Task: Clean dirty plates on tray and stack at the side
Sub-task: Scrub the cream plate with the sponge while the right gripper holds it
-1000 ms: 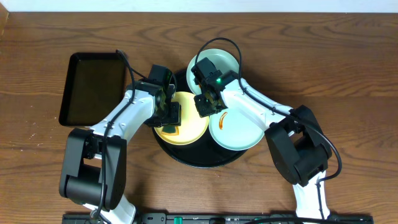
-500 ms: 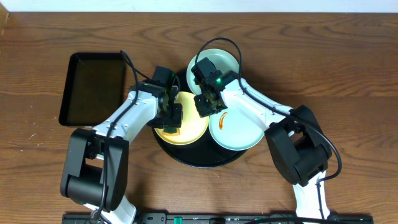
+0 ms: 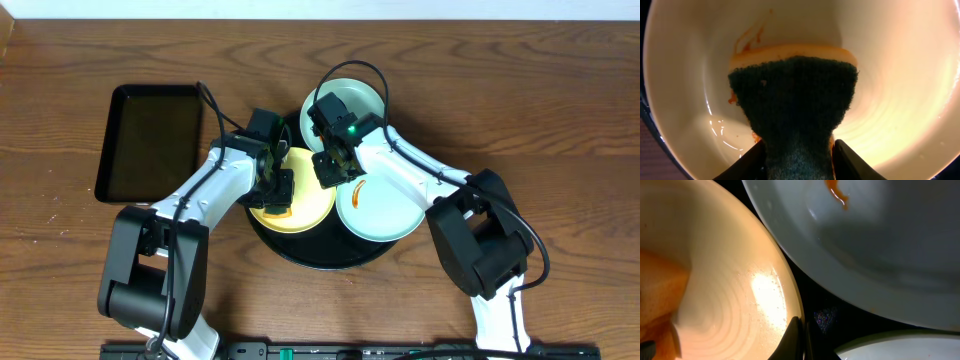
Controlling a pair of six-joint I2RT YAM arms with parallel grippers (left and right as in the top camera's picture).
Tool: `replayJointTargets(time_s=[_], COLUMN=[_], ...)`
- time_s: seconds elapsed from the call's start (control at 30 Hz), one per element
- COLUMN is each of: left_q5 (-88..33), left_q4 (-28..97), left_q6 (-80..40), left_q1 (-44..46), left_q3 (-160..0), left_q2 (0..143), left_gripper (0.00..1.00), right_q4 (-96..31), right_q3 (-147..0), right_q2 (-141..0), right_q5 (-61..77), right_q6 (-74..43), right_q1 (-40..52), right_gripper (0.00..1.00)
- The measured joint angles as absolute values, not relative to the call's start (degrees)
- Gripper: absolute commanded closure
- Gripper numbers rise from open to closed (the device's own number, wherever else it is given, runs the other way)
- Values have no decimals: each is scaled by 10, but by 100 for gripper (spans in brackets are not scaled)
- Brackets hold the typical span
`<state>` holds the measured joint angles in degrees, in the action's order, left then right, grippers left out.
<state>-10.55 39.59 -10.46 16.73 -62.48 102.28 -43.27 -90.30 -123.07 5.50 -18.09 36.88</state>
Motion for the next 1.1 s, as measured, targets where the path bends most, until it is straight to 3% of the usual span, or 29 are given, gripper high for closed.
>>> replayJointTargets(time_s=[0.13, 0.17, 0.53, 0.83, 1.1], left_q5=[-103, -103, -103, -103, -108], left_q4=[394, 392, 404, 405, 397], left_q6=[-105, -107, -115, -148, -170], left_q1=[167, 167, 167, 167, 167], left_q3=[-625, -625, -624, -624, -622], left_q2=[1023, 1023, 1013, 897, 912], left_gripper=[81, 92, 93, 92, 93], right_q4=[-433, -433, -433, -432, -432], right_q3=[-903, -903, -903, -903, -903], right_q2=[-1231, -1231, -1231, -1231, -1231], right_q5=[55, 55, 55, 55, 55], right_q6=[-181, -181, -181, -181, -181], right_q1=[369, 369, 369, 369, 369], right_gripper=[99, 99, 99, 99, 99])
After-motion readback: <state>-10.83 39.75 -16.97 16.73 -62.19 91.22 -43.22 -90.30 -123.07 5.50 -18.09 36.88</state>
